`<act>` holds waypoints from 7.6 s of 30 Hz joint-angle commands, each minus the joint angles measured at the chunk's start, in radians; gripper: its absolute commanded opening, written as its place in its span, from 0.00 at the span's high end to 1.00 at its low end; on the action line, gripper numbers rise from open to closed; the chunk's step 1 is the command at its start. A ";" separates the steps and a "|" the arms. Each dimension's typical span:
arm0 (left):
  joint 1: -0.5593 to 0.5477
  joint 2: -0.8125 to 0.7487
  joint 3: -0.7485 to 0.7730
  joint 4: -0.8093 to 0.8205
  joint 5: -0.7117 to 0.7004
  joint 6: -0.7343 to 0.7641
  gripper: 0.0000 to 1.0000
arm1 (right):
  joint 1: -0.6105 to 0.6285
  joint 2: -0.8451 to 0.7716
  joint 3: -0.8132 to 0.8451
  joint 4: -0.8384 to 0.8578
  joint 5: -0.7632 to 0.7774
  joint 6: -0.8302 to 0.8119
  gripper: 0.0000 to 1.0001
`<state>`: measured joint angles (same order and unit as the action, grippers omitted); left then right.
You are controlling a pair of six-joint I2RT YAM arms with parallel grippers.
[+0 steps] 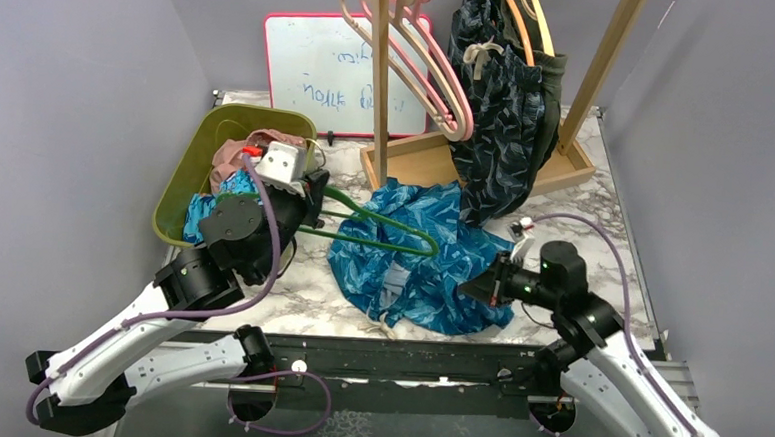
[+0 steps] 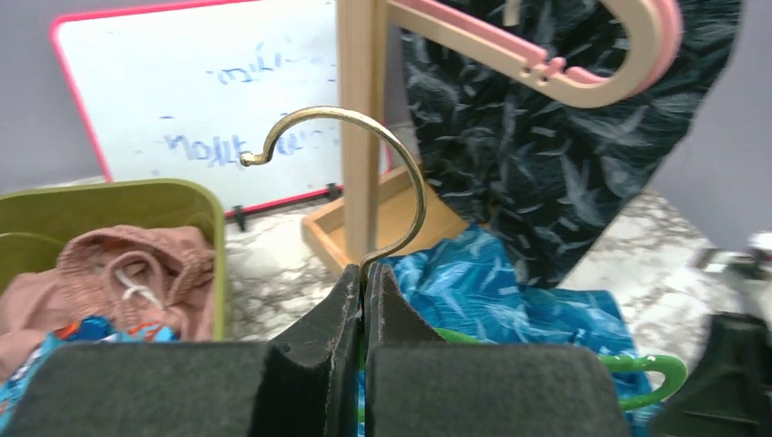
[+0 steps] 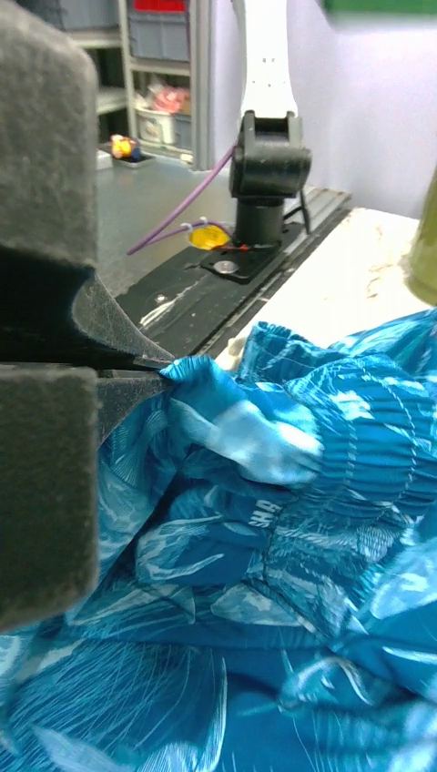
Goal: Remove the shorts from the hanger
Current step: Remove the shorts from the hanger, then place the hanger on the clothes rod, then pick up the shorts at the center of the board.
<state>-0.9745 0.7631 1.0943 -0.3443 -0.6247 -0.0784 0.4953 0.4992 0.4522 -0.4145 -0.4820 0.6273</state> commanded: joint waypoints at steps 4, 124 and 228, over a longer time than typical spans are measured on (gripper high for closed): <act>0.002 0.047 -0.036 -0.003 0.332 -0.157 1.00 | -0.003 0.219 -0.002 0.168 -0.161 -0.058 0.75; 0.002 -0.365 -0.539 -0.010 0.166 -0.168 0.01 | -0.003 0.330 0.798 0.139 0.546 -0.547 0.99; -0.073 0.886 -0.187 0.306 0.315 -0.029 0.01 | -0.003 -0.198 0.061 -0.202 0.373 0.134 0.28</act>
<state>-1.0767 1.5837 0.8822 -0.0196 -0.2859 -0.1093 0.4938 0.3138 0.5083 -0.6022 -0.1051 0.7593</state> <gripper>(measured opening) 0.990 0.713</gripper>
